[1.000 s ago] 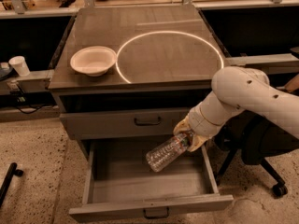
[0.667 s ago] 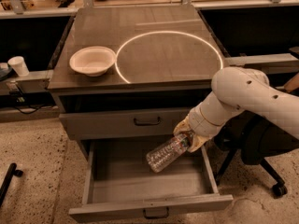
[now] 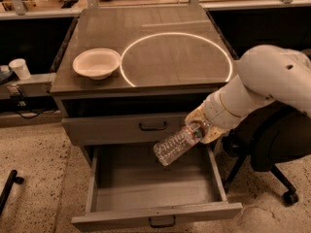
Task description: Pick water bottle from middle drawer and place on counter
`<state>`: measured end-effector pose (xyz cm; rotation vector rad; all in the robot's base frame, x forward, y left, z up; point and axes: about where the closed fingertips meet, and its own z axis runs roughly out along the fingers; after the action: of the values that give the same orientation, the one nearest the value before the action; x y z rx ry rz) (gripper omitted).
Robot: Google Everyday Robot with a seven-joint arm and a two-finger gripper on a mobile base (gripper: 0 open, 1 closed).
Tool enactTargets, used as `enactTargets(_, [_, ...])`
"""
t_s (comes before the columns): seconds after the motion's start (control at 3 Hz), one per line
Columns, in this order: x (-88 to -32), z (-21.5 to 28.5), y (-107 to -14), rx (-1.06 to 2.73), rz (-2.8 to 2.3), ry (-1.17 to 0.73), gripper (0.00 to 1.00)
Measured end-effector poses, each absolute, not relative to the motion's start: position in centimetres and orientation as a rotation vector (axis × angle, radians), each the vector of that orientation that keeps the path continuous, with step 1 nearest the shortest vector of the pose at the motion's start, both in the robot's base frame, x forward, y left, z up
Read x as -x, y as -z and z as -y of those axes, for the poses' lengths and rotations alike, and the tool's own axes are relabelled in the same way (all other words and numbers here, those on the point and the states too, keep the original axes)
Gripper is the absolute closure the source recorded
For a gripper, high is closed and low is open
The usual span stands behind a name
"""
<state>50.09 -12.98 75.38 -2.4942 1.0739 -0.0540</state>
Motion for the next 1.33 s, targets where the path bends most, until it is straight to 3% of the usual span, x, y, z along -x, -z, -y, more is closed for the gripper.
enactTargets(0.67, [-50.6, 13.6, -87.4, 2.506, -1.003, 0.158, 1.0])
enactTargets(1.33, [-58.9, 10.7, -93.1, 2.457, -1.029, 0.165, 1.0])
